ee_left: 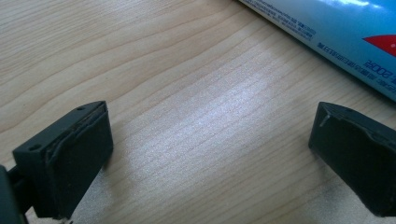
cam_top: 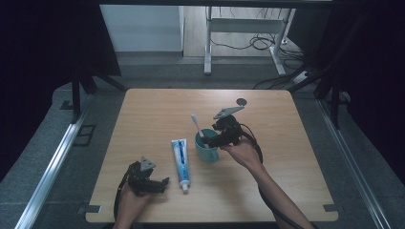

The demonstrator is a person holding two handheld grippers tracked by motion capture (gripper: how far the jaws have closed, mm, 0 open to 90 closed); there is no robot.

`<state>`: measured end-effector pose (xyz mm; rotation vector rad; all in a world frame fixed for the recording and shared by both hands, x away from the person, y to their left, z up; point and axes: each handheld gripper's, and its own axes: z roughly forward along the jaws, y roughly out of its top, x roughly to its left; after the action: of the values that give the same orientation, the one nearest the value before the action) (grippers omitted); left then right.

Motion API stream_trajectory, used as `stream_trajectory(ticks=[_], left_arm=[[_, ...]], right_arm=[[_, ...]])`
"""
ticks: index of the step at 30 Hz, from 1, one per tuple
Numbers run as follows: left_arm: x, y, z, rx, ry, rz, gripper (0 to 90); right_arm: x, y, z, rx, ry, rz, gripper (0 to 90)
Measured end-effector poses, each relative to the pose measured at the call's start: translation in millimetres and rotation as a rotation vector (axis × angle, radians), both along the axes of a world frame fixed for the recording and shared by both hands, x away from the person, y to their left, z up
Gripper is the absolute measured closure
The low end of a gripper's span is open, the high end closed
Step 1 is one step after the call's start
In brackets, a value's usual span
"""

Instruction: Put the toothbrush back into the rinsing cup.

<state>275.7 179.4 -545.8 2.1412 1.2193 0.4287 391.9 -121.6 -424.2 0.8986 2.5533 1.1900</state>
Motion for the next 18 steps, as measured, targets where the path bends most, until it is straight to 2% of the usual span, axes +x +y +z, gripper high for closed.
stream_trajectory(ticks=[9,18], left_arm=[[0.0,-0.2,-0.1,-0.002,-0.001,0.002,0.0],[0.2,0.1,0.0,0.001,-0.002,-0.002,0.0]], right_arm=[[-3.6,-4.6,2.5,-0.023,-0.022,0.003,14.1],[-7.0,-12.0,2.6,-0.033,-0.028,0.004,12.7]])
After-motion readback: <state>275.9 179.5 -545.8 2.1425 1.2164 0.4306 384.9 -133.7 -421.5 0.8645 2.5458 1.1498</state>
